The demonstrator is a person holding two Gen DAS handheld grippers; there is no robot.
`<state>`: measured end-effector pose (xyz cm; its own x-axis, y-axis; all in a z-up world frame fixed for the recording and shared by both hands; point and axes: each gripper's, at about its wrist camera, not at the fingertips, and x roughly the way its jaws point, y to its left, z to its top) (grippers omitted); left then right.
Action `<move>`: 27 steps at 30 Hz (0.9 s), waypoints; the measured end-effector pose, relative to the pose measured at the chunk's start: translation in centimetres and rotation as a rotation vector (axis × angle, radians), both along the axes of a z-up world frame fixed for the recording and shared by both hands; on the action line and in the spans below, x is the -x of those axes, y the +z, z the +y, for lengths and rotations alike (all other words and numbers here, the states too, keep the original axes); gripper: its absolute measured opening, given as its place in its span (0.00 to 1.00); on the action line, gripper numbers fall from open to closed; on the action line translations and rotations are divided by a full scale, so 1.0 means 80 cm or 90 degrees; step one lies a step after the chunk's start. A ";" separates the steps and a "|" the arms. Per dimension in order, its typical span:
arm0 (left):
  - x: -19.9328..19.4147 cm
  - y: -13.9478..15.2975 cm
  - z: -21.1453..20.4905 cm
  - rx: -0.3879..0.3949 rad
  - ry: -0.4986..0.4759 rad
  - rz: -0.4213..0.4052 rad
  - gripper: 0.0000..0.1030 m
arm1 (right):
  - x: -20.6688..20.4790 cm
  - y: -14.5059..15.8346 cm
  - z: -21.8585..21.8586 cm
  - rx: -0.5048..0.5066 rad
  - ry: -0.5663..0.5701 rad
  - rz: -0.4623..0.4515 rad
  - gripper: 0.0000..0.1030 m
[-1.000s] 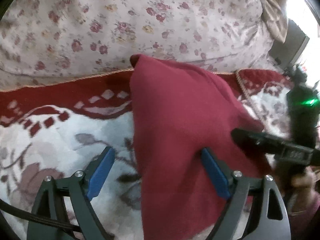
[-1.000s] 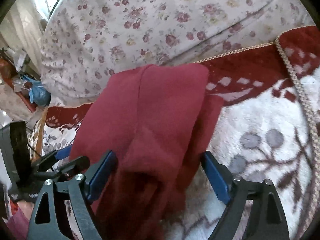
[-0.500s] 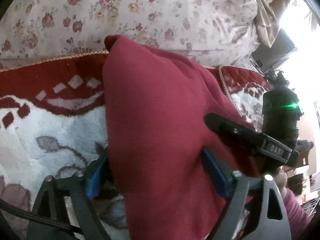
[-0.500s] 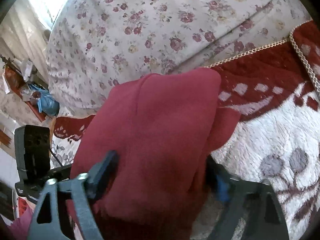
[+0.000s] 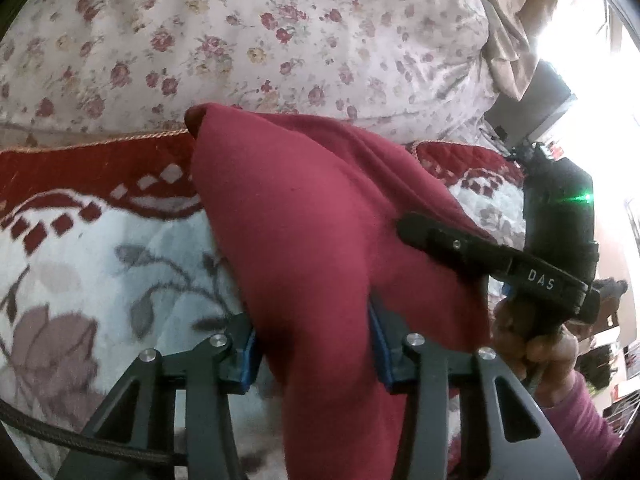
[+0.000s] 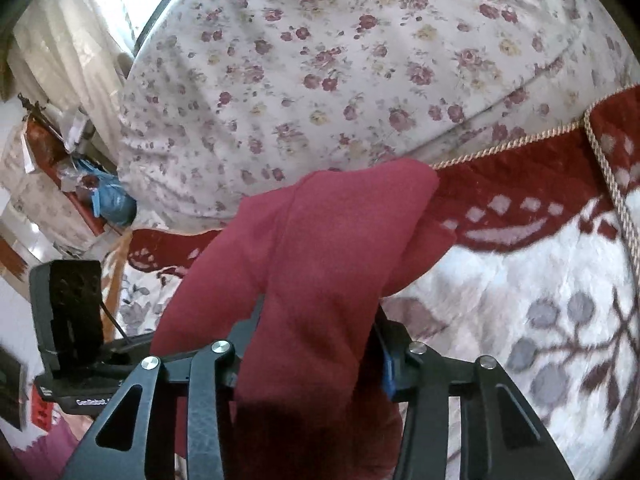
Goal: Fold small clothes
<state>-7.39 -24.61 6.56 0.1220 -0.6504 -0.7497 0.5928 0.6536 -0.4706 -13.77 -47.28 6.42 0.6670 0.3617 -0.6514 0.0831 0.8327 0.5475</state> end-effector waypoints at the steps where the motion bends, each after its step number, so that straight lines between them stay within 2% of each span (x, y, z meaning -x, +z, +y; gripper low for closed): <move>1: 0.005 0.004 0.006 0.001 -0.001 -0.003 0.42 | 0.004 0.003 0.003 -0.003 0.002 0.000 0.48; 6: 0.039 0.029 0.036 -0.011 -0.001 -0.036 0.43 | 0.029 0.021 0.031 -0.009 0.031 -0.009 0.48; 12: 0.080 0.044 0.076 -0.040 0.017 -0.066 0.43 | 0.053 0.022 0.067 -0.033 0.058 -0.010 0.48; 15: 0.096 0.042 0.096 -0.053 0.027 -0.071 0.43 | 0.063 0.014 0.089 -0.043 0.071 0.000 0.48; 20: 0.112 0.014 0.125 -0.060 0.055 -0.040 0.43 | 0.072 -0.003 0.115 -0.044 0.082 0.022 0.48; 22: 0.118 0.002 0.129 -0.071 0.068 -0.039 0.48 | 0.076 -0.008 0.126 -0.006 0.082 0.028 0.52; 25: 0.124 -0.007 0.130 -0.096 0.091 -0.039 0.58 | 0.081 -0.012 0.132 0.044 0.068 0.046 0.65; 27: 0.129 -0.007 0.133 -0.107 0.101 -0.049 0.63 | 0.087 -0.013 0.127 0.049 0.058 0.058 0.66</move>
<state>-17.75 -13.99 6.03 0.2738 -0.4858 -0.8301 0.5072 0.8062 -0.3046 -20.70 -37.10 5.41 0.5710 0.3641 -0.7358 0.0517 0.8785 0.4749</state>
